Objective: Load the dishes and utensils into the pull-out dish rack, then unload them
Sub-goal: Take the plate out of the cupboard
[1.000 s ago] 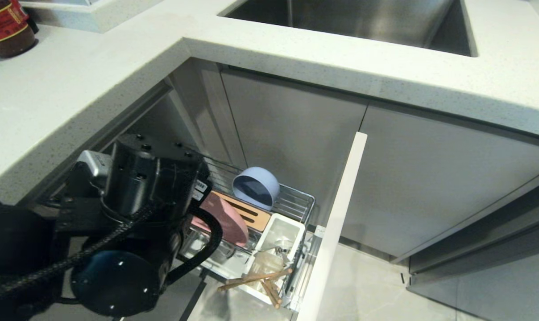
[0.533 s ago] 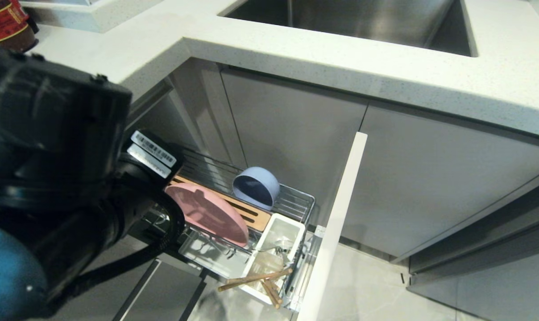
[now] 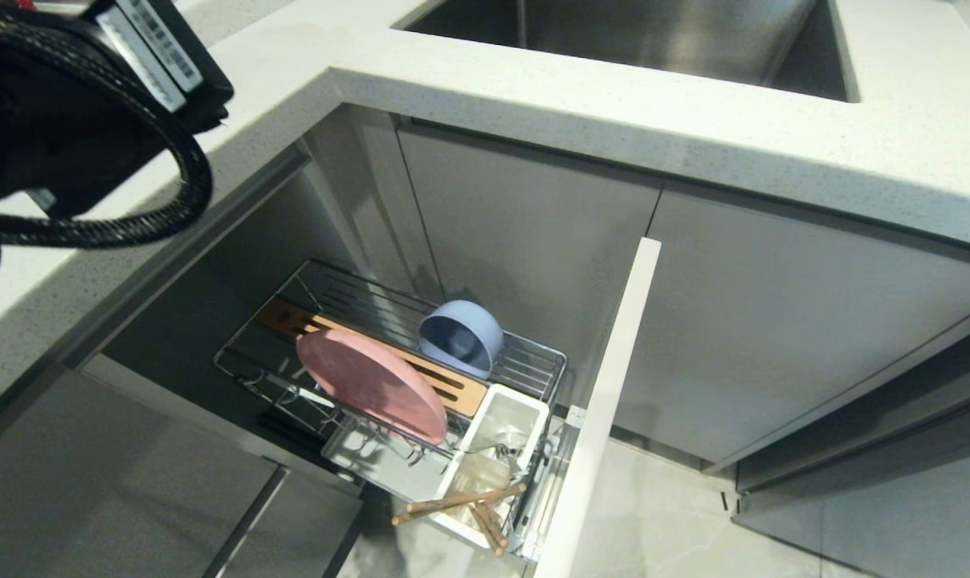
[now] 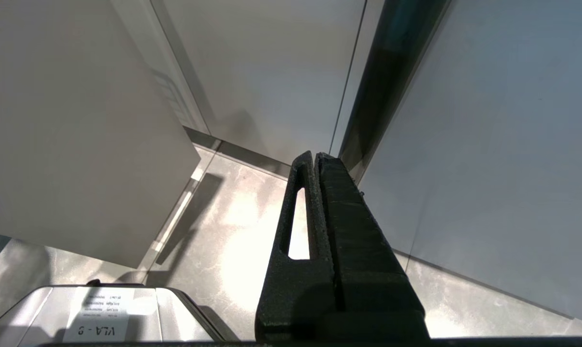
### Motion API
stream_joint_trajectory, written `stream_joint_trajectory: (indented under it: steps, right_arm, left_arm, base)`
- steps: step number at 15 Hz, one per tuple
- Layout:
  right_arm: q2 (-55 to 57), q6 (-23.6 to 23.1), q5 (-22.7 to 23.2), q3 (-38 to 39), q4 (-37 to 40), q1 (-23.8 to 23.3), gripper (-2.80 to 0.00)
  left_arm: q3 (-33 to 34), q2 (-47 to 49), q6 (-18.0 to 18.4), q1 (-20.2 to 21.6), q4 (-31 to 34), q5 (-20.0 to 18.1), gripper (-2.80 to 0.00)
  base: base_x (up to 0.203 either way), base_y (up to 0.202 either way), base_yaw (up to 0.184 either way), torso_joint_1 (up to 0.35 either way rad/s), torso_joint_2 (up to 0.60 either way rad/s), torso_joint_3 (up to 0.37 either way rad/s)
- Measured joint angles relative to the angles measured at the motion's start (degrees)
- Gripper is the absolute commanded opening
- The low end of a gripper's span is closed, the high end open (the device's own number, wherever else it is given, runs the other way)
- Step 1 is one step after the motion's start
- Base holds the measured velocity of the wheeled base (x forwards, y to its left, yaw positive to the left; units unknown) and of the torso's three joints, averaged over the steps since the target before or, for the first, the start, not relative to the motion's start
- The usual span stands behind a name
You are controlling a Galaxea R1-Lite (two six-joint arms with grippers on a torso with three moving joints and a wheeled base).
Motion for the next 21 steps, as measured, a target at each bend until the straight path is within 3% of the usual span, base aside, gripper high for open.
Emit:
stream_joint_trajectory:
  steps: [2, 4, 7, 11, 15, 17, 19, 21]
  right_arm:
    - [0.00, 0.00, 0.00, 0.00, 0.02, 0.02, -2.80]
    - [0.00, 0.00, -0.02, 0.00, 0.02, 0.02, -2.80]
    - [0.00, 0.00, -0.02, 0.00, 0.02, 0.00, -2.80]
    - [0.00, -0.02, -0.02, 0.00, 0.02, 0.00, -2.80]
    - [0.00, 0.00, 0.00, 0.00, 0.02, 0.00, -2.80]
    - [0.00, 0.00, -0.02, 0.00, 0.02, 0.00, -2.80]
    - [0.00, 0.00, -0.02, 0.00, 0.01, 0.00, -2.80]
    - [0.00, 0.00, -0.02, 0.00, 0.02, 0.02, -2.80]
  left_arm:
    - [-2.29, -1.94, 5.87, 7.31, 0.03, -5.01, -2.80]
    - [-4.08, -4.96, 8.99, 15.52, 0.04, -11.73, -2.80]
    - [-3.52, -11.39, 11.96, 24.27, -0.44, -23.45, -2.80]
    - [1.83, -21.28, 18.55, 38.42, -1.62, -42.66, -2.80]
    - [8.97, -35.51, 24.56, 45.28, -0.31, -58.90, -2.80]
    - [13.82, -43.73, 30.06, 47.11, 2.05, -65.20, -2.80]
    - [19.53, -51.09, 35.16, 48.06, 3.86, -66.76, -2.80]
    - [27.15, -58.10, 36.78, 48.94, 4.52, -66.87, -2.80]
  base:
    - [0.000, 0.000, 0.000, 0.000, 0.00, 0.000]
    - [0.000, 0.000, 0.000, 0.000, 0.00, 0.000]
    - [0.000, 0.000, 0.000, 0.000, 0.00, 0.000]
    - [0.000, 0.000, 0.000, 0.000, 0.00, 0.000]
    - [0.000, 0.000, 0.000, 0.000, 0.00, 0.000]
    - [0.000, 0.000, 0.000, 0.000, 0.00, 0.000]
    - [0.000, 0.000, 0.000, 0.000, 0.00, 0.000]
    - [0.000, 0.000, 0.000, 0.000, 0.00, 0.000]
